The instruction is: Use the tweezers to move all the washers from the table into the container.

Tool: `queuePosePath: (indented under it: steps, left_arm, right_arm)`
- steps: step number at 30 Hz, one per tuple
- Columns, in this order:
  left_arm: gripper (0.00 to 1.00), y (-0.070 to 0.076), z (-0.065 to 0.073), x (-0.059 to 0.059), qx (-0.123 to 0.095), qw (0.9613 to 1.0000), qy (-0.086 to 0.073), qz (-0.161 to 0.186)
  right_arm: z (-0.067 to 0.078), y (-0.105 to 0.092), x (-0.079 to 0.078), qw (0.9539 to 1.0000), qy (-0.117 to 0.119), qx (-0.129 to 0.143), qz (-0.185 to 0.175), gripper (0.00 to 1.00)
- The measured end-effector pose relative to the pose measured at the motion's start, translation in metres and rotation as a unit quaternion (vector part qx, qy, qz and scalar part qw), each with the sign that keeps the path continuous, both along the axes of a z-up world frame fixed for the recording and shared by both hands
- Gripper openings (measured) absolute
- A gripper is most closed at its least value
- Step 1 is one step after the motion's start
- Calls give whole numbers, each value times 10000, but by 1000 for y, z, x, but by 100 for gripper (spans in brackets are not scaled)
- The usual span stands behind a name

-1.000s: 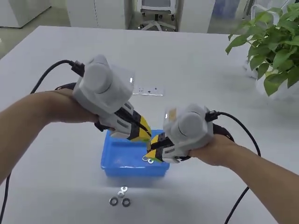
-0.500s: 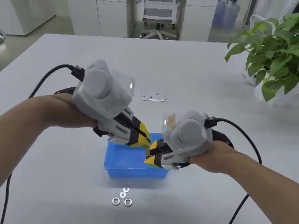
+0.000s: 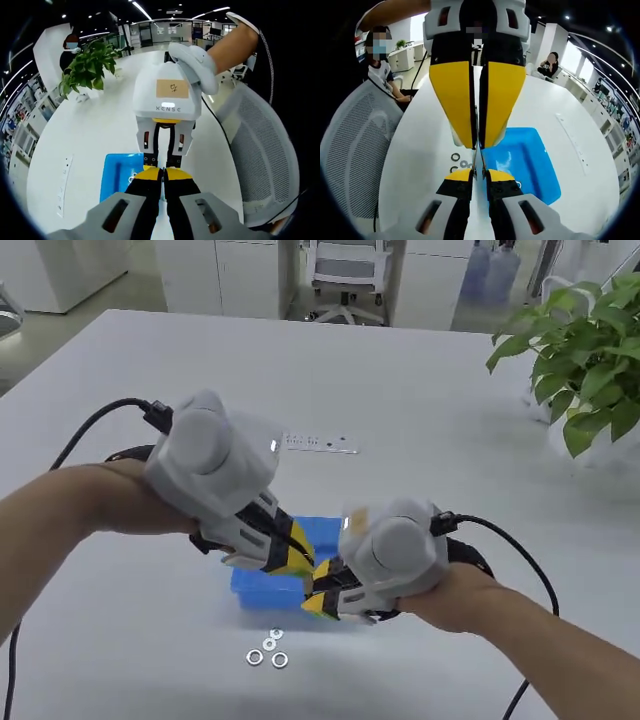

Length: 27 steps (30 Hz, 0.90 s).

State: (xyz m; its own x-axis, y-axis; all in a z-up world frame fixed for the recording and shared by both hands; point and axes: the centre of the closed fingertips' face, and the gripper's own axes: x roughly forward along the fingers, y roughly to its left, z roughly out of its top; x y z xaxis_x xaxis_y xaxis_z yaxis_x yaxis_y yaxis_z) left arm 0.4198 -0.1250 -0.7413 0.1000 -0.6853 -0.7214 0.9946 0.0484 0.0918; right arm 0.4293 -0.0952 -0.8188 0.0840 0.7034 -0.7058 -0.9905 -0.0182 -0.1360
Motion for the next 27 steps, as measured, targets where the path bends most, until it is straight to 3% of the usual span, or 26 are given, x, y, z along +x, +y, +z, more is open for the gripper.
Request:
queuePosePath:
  steps: [27]
  left_arm:
    - [5,16,-31,-30,63,9997,182,134]
  right_arm:
    - [-29,17,-32,9997,173,120,127,14]
